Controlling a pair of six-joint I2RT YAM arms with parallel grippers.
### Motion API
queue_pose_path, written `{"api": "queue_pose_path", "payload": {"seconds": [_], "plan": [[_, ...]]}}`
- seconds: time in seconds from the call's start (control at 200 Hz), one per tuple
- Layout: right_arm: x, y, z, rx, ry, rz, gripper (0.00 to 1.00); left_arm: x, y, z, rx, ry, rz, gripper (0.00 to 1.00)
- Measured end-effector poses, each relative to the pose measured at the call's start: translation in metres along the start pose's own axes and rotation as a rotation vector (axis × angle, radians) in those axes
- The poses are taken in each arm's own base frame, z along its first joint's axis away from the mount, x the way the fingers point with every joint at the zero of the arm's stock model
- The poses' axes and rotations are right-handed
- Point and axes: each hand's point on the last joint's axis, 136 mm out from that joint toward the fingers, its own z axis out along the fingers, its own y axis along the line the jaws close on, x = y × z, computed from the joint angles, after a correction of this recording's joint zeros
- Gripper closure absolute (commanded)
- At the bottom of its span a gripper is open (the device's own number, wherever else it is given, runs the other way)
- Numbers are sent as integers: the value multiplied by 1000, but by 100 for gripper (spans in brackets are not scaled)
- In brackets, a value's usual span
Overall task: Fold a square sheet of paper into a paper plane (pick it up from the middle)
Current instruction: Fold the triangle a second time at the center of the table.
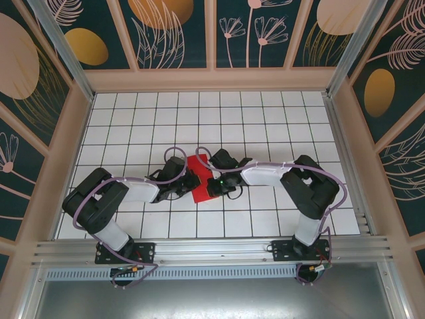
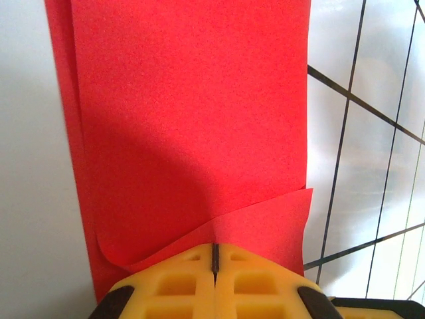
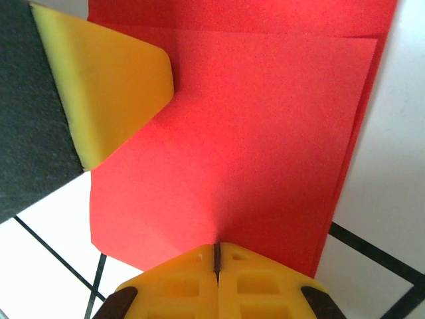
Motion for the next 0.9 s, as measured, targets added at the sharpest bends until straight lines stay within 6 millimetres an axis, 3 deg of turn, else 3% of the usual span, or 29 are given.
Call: {"api": "queue_pose_path", "payload": {"seconds": [0.44,0.651,0.781,0.901], "plan": [[22,-25,-24,-18,-5,71,100,0,-1,1,1,1,1,96],[-8,3,-35,-119,-67,69,100,-1,-2,1,3,1,5,96],[-34,15,-25,-156,-92,70,100,-1,-2,1,2,1,9,96],[-36,12,-9,-158,-69,94,100,-1,-2,1,1,1,9,96]]}}
